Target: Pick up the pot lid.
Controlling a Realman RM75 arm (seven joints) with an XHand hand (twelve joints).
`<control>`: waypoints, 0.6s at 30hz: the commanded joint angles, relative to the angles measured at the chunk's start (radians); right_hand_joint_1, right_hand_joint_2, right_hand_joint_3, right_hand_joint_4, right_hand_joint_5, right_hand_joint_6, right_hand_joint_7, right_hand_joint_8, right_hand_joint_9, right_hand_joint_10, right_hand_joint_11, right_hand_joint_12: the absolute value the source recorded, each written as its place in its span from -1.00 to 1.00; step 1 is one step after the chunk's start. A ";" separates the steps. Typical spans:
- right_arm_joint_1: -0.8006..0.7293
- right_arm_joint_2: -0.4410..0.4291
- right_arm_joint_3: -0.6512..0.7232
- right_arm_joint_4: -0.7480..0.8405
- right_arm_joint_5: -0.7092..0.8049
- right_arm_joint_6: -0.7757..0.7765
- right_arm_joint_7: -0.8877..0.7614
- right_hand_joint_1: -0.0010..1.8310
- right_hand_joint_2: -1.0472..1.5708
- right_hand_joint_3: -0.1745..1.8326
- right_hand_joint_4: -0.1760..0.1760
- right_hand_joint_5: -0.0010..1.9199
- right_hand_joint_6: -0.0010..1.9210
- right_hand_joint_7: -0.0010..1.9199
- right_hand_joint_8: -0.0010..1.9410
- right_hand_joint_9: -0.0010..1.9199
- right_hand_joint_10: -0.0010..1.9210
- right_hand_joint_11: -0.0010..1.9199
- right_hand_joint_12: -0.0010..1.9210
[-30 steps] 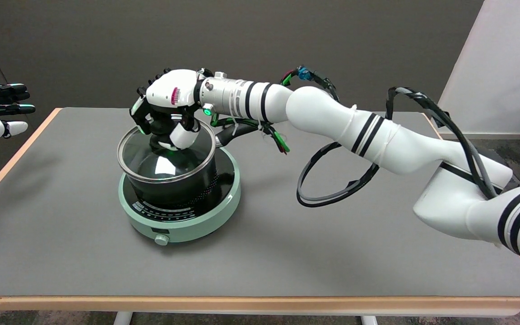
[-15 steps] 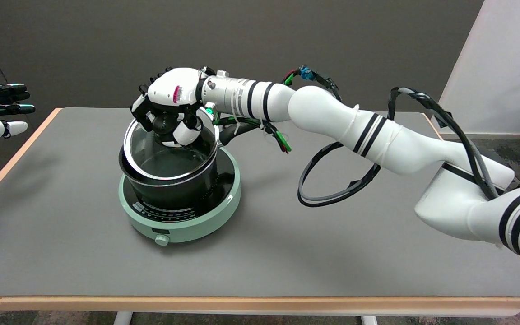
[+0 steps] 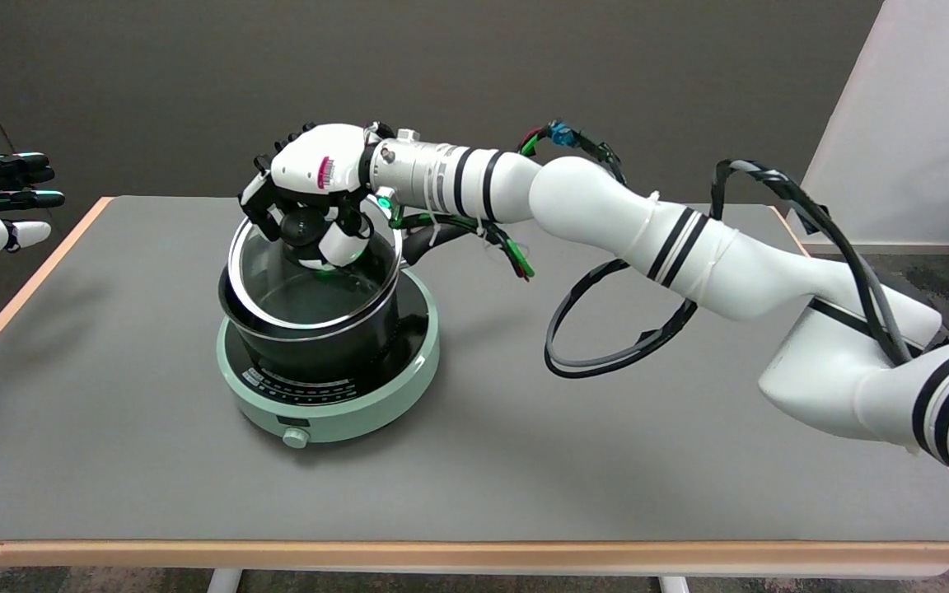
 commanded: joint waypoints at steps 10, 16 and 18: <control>0.014 0.019 0.106 0.115 0.002 -0.050 0.006 0.49 0.42 -0.08 1.00 -0.37 0.49 -0.08 0.44 -0.15 0.61 -0.25 0.68; 0.031 0.033 0.137 0.142 0.002 -0.054 0.006 0.49 0.42 -0.10 1.00 -0.37 0.48 -0.09 0.45 -0.15 0.61 -0.25 0.72; 0.041 0.039 0.146 0.144 0.002 -0.064 0.006 0.49 0.42 -0.10 1.00 -0.36 0.48 -0.09 0.44 -0.15 0.61 -0.25 0.72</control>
